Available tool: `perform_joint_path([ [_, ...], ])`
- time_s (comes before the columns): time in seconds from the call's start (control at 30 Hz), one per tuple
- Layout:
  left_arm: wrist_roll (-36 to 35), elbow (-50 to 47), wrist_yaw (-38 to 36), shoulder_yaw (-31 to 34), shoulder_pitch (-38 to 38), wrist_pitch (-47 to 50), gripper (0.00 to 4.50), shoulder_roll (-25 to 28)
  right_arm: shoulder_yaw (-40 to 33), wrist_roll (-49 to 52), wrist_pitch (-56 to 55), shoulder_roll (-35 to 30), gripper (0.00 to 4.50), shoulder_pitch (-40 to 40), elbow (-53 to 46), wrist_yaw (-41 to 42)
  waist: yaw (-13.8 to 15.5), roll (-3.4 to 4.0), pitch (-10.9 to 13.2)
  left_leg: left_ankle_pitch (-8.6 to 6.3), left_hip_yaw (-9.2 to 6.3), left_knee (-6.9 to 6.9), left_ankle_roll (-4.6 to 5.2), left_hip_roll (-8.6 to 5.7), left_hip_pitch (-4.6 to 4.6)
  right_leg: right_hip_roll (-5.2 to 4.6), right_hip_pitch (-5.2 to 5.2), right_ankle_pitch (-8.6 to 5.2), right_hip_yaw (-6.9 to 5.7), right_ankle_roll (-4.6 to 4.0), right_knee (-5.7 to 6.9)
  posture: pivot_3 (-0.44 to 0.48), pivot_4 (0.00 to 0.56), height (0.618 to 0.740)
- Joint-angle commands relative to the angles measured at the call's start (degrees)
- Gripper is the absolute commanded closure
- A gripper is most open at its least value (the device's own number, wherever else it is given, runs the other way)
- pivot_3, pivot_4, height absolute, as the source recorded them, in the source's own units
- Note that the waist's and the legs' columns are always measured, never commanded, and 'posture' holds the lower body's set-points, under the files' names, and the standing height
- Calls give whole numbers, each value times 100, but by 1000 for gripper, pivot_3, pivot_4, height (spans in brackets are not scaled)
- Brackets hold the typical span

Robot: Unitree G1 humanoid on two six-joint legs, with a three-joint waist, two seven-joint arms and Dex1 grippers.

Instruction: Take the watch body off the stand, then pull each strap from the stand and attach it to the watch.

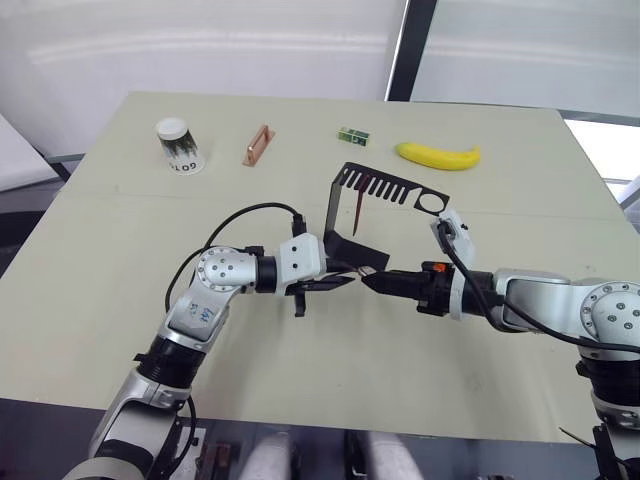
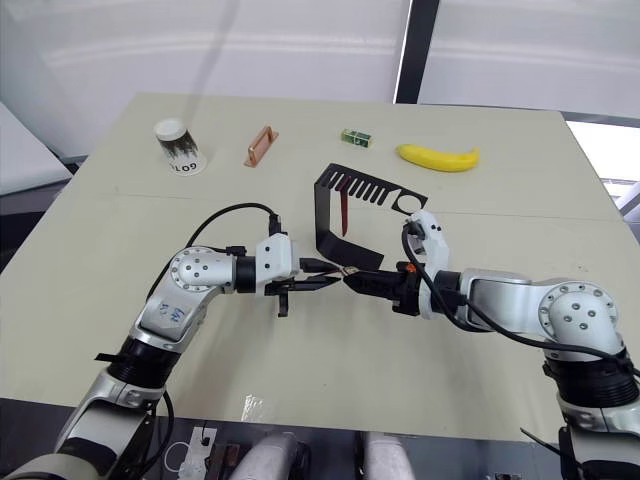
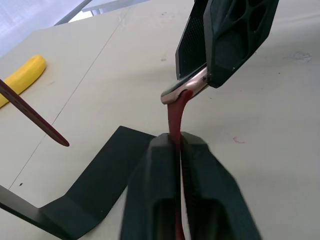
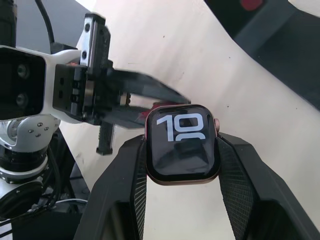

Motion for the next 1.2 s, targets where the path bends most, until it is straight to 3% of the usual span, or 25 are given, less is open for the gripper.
perform_joint_path([
  [0.03,-49,-79,-10,8,-129,-60,4110,-35,-10,183,-133,-107,2989,-20,-163,-42,1,0,0,0,0,0,0,0,0,0,0,0,0,0,-1,0,150,740],
  [1.2,-84,-115,36,13,-236,0,4316,-209,187,241,-254,-303,2989,-151,-229,28,3,0,0,0,-1,0,1,0,-2,0,0,0,0,0,-6,0,150,740],
])
